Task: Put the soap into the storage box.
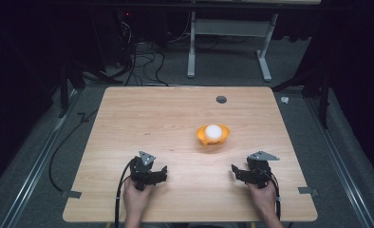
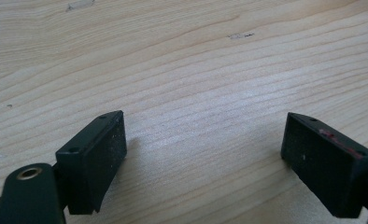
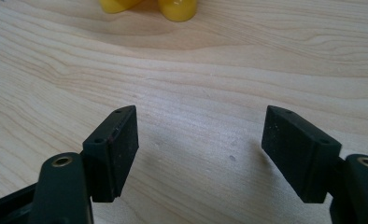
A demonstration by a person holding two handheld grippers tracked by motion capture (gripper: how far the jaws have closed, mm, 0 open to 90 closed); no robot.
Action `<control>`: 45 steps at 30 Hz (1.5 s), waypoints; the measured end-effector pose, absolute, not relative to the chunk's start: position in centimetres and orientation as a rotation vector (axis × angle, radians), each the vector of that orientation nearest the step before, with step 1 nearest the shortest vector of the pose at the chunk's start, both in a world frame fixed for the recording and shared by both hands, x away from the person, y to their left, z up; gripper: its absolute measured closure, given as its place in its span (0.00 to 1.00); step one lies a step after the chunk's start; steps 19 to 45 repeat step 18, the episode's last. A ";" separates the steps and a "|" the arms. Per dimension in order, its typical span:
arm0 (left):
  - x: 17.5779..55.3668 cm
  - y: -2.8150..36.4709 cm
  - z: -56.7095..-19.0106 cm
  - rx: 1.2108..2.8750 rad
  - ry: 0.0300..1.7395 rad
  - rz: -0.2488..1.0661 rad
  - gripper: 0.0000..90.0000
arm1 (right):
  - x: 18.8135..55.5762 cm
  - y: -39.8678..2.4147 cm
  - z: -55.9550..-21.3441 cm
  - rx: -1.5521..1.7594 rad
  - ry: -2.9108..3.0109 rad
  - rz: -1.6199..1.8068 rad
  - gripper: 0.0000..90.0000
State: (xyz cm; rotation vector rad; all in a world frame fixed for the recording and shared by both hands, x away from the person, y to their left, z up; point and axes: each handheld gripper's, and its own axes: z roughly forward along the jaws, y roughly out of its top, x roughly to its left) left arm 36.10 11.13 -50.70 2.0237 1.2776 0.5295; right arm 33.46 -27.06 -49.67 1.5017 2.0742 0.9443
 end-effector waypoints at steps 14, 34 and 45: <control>36.1 11.1 -50.7 2.024 1.277 0.529 0.16 | 33.3 -26.3 -50.2 1.415 2.116 0.883 0.28; 36.1 11.1 -50.7 2.024 1.277 0.529 0.16 | 33.3 -26.2 -50.2 1.406 2.127 0.886 0.28; 36.1 11.1 -50.7 2.024 1.277 0.529 0.16 | 33.3 -26.2 -50.2 1.406 2.127 0.886 0.28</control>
